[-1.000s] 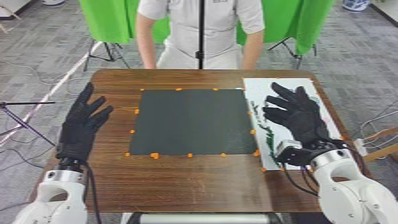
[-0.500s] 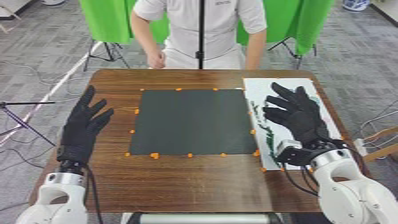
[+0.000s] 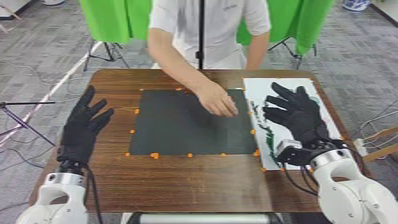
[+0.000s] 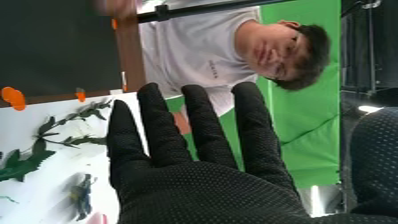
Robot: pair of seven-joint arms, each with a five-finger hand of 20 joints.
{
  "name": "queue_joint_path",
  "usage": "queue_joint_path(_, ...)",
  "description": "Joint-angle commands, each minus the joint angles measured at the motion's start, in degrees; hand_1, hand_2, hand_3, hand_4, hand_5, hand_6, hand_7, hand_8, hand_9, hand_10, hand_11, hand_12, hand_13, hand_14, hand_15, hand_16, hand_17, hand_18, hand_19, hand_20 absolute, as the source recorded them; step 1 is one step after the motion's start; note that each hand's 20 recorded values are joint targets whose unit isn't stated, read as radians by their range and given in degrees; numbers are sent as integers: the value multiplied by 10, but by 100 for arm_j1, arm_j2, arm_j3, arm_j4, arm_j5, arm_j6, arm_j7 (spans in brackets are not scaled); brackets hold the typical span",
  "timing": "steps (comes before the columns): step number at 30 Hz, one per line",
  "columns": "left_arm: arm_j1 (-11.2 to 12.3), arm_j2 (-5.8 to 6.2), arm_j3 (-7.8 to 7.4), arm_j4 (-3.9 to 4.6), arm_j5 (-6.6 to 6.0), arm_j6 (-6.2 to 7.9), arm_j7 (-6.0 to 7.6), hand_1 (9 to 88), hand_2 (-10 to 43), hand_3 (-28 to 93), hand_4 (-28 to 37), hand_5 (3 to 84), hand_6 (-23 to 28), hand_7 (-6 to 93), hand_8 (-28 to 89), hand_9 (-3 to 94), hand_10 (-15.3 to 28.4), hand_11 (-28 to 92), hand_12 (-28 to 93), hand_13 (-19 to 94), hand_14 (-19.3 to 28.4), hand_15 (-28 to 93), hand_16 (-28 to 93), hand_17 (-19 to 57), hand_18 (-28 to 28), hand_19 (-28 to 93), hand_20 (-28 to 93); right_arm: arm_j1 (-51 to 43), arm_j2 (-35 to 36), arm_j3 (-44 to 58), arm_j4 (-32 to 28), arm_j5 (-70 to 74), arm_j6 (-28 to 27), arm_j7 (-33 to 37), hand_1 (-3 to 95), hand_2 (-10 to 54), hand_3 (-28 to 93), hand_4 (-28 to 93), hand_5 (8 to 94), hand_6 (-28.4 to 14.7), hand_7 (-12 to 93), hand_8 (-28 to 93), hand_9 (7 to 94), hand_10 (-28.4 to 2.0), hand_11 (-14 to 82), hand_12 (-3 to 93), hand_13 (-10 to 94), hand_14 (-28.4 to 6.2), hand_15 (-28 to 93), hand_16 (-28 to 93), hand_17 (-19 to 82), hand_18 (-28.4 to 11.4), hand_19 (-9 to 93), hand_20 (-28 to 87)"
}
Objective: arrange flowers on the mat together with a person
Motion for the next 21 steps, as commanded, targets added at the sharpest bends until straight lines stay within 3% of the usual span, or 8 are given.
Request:
queue_joint_path(1,65,-25,16,-24,-31,52,-6,180,49,725,-283,232,-45,109,-92,264,122,76,149,217,194,182,18,-120,282,454,-23,-21,19,-25,-13,4,74,-63,94,130,616,-278,350,10,60,-69,351,-165,29,176,291,-213,49,317,12,-228,277,177)
queue_joint_path(21,67,-52,8,-36,-27,57,-52,182,50,727,-283,233,-45,112,-93,264,121,77,148,218,192,184,17,-118,282,457,-22,10,60,-87,-2,17,177,-76,93,130,618,-279,350,11,61,-70,351,-165,29,176,292,-213,49,317,12,-228,279,176)
